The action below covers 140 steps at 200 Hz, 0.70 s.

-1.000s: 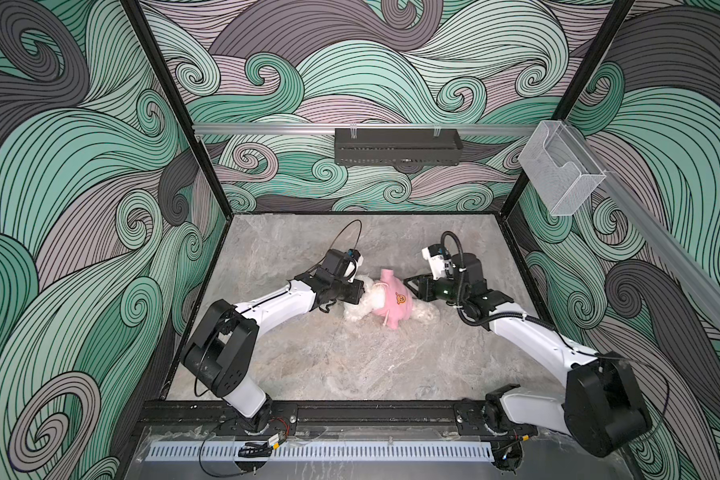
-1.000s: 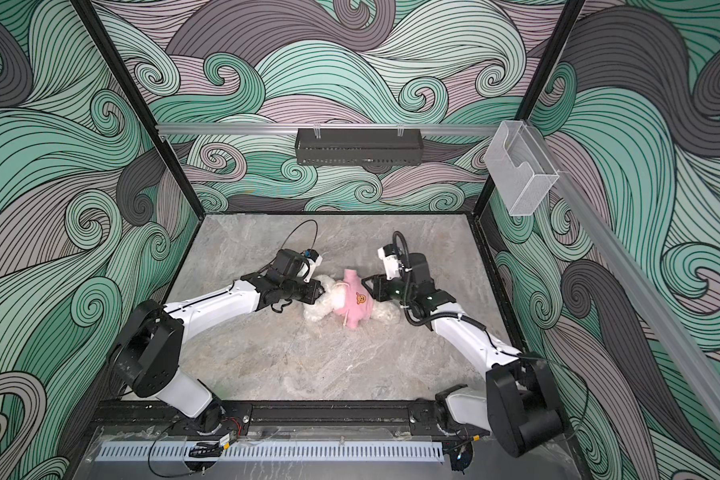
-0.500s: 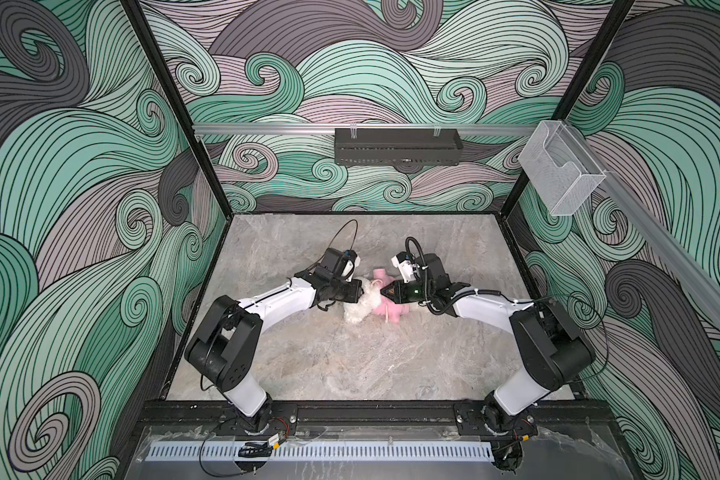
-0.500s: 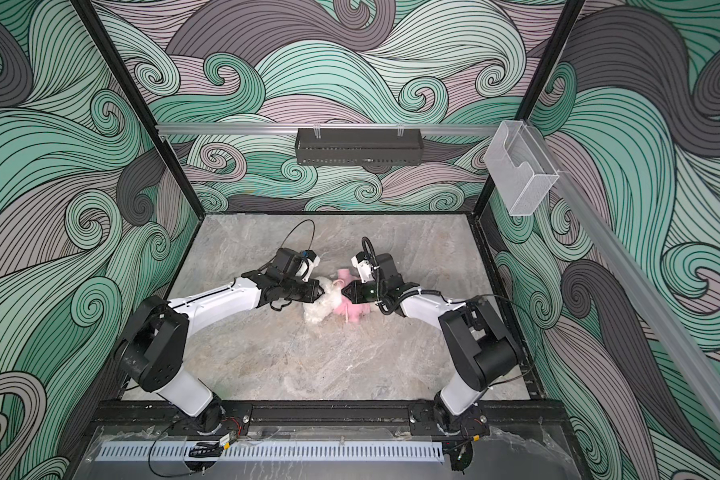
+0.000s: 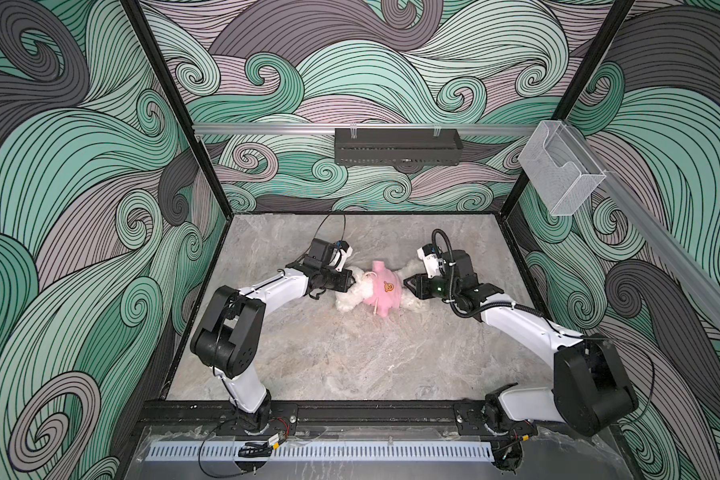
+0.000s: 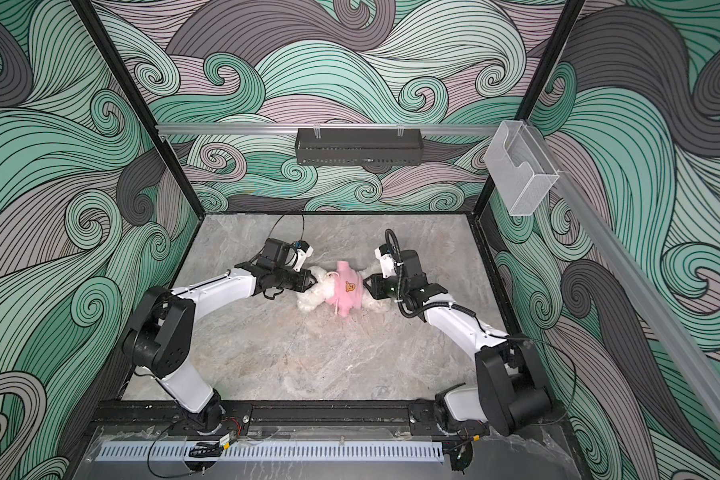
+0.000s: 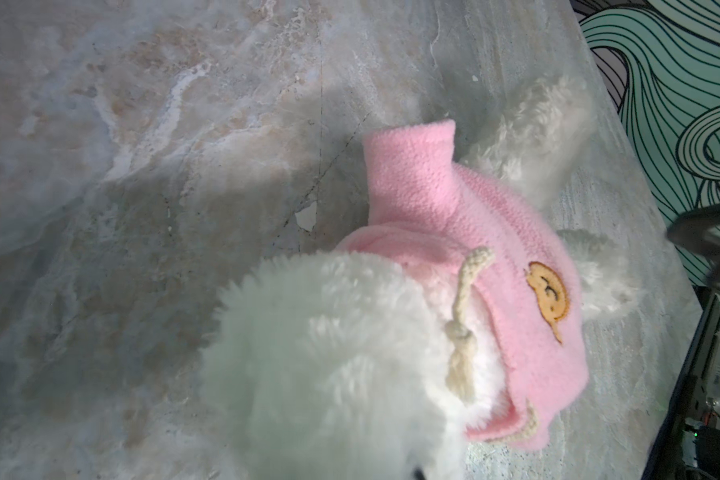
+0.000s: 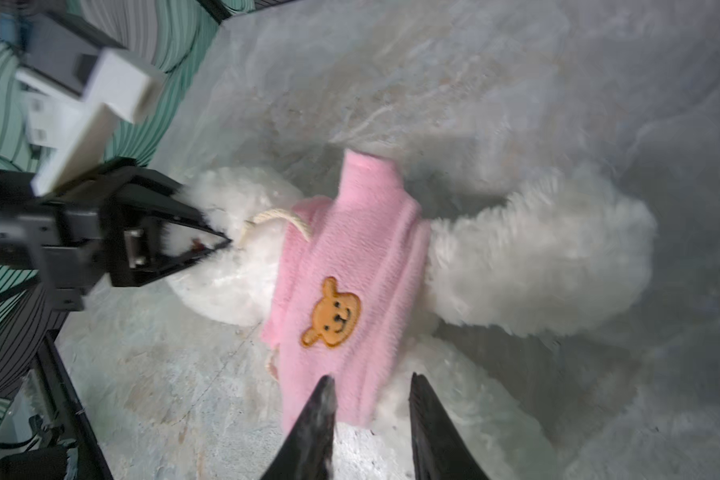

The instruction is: Dress the teddy bear

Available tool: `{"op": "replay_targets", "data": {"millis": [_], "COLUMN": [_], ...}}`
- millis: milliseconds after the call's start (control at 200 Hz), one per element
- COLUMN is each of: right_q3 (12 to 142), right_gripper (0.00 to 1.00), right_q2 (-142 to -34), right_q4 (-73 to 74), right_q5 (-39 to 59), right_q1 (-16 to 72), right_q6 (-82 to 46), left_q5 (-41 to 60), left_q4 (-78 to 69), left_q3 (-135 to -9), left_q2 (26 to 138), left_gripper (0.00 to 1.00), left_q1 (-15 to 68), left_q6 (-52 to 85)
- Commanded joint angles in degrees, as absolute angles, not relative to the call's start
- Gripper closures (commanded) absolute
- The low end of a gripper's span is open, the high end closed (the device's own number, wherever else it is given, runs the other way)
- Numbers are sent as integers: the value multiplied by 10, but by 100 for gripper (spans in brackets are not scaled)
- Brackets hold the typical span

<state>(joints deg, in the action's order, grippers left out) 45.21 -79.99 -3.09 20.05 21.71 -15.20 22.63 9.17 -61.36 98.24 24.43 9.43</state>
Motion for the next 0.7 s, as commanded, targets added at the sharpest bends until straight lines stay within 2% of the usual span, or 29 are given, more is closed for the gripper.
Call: {"op": "replay_targets", "data": {"millis": [0,135,280,305,385,505,615,695], "right_q3": [433,387,354,350,348,387,433,460], "right_gripper": [75,84,83,82,79,74,63,60], "right_q2": [-848,-855,-860,-858,-833,-775,-764,-794], "right_q4": [-63,10,140,167,204,99,38,56], "right_q5": [190,240,321,338,363,308,217,147], "right_q1": [212,229,284,287,287,292,312,315], "right_q6": [-145,-201,-281,-295,-296,-166,-15,25], "left_q5": [245,187,24,-12,-100,-142,-112,-82], "left_q4": [90,104,195,207,210,187,191,189], "left_q3": [-657,-717,-831,-842,-836,-769,-701,-653], "left_q2": [1002,1036,1077,1078,1054,989,931,896], "left_gripper": [78,57,37,31,3,1,1,1], "left_q1": [236,222,210,208,207,207,207,207], "left_q6": [66,80,125,134,152,166,198,222]}}
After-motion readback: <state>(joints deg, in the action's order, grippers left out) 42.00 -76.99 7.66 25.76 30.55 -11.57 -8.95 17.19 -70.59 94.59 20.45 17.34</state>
